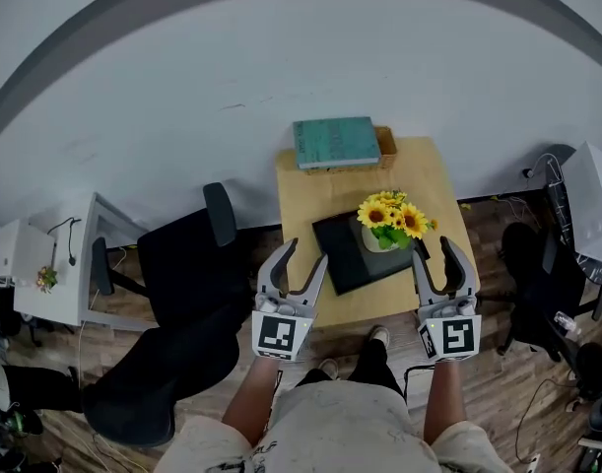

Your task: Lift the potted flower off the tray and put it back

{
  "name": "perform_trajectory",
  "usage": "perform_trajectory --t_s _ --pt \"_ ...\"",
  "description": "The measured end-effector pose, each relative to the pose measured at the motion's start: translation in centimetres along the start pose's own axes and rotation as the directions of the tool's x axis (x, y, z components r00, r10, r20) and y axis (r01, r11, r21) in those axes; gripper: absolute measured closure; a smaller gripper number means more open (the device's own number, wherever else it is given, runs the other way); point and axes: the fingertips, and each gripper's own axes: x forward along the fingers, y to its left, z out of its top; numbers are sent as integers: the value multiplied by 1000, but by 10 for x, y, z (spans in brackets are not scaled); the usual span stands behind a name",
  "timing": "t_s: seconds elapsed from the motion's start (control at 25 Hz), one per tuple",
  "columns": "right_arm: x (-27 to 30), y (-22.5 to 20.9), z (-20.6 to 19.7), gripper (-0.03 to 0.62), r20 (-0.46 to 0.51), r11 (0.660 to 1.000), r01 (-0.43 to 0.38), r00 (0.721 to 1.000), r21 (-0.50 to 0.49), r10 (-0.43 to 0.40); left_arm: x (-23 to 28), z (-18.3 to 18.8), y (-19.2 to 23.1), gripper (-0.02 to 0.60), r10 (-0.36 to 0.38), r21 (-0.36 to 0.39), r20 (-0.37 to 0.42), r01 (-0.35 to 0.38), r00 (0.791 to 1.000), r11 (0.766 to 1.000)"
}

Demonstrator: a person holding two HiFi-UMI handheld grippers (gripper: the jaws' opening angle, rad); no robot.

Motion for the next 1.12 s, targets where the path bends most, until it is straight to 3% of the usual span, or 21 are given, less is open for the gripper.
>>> perform_trajectory --t_s 0.44,0.64,1.12 --pt "58 -85 -13 388 61 995 -84 995 61 81 83 15 -19 374 80 70 0 -80 997 994" --pt "83 -122 -19 388 78 990 -125 990 68 120 117 24 -26 374 136 59 -22 -135 990 989" --pt "120 -170 -46 388 98 970 -212 974 115 202 163 29 -35 374 231 100 -45 -226 972 969"
